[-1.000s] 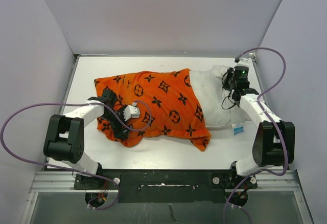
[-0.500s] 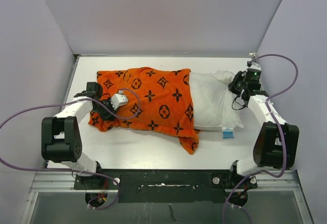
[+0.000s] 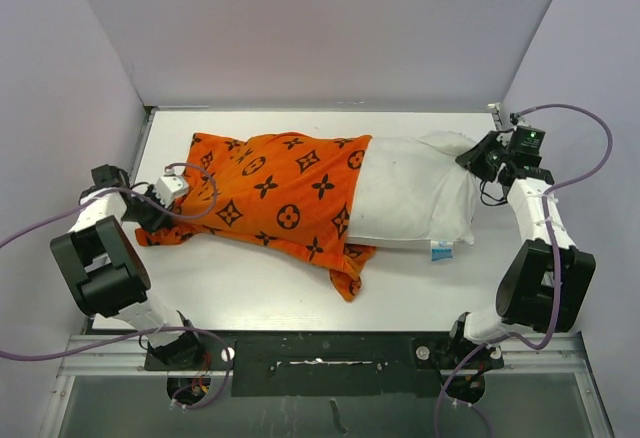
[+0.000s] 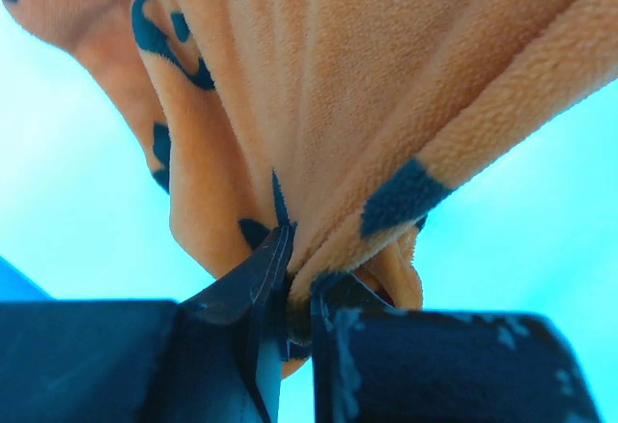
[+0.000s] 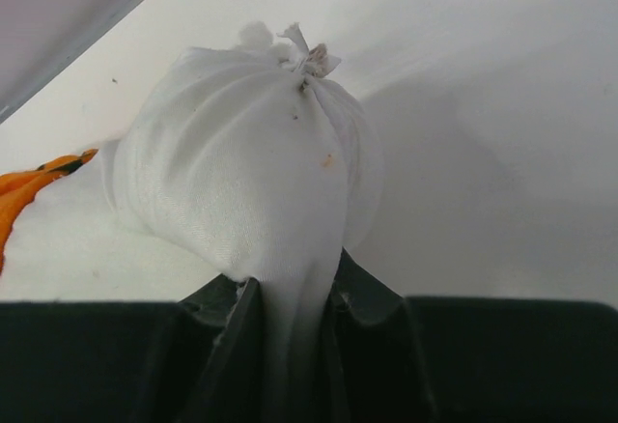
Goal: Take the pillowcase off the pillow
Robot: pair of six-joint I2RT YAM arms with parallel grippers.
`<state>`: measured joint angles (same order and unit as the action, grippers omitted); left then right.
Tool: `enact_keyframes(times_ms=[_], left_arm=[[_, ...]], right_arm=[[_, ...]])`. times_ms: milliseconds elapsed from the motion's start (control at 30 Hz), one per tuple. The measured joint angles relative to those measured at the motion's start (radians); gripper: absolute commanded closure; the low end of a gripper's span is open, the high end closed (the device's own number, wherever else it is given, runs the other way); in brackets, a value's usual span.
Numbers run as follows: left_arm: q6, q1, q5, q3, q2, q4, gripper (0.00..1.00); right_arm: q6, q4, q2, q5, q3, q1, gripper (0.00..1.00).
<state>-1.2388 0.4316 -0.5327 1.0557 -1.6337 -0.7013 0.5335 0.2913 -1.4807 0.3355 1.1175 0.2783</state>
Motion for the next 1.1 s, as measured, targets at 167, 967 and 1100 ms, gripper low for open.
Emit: enact_keyframes(times_ms=[167, 967, 1100], left_arm=[[-0.066, 0.106, -0.051, 0.006, -0.042, -0.045, 1.00], [0.061, -0.180, -0.109, 0.634, -0.221, -0.312, 0.02], [0.185, -0.237, -0.068, 0.724, -0.427, -0.247, 0.02]], right_arm=[[0.002, 0.037, -0.014, 0.037, 0.065, -0.009, 1.00], [-0.442, -0.025, -0.217, 0.025, 0.321, -0.307, 1.00], [-0.497, -0.032, -0.217, 0.095, 0.317, -0.322, 1.00]])
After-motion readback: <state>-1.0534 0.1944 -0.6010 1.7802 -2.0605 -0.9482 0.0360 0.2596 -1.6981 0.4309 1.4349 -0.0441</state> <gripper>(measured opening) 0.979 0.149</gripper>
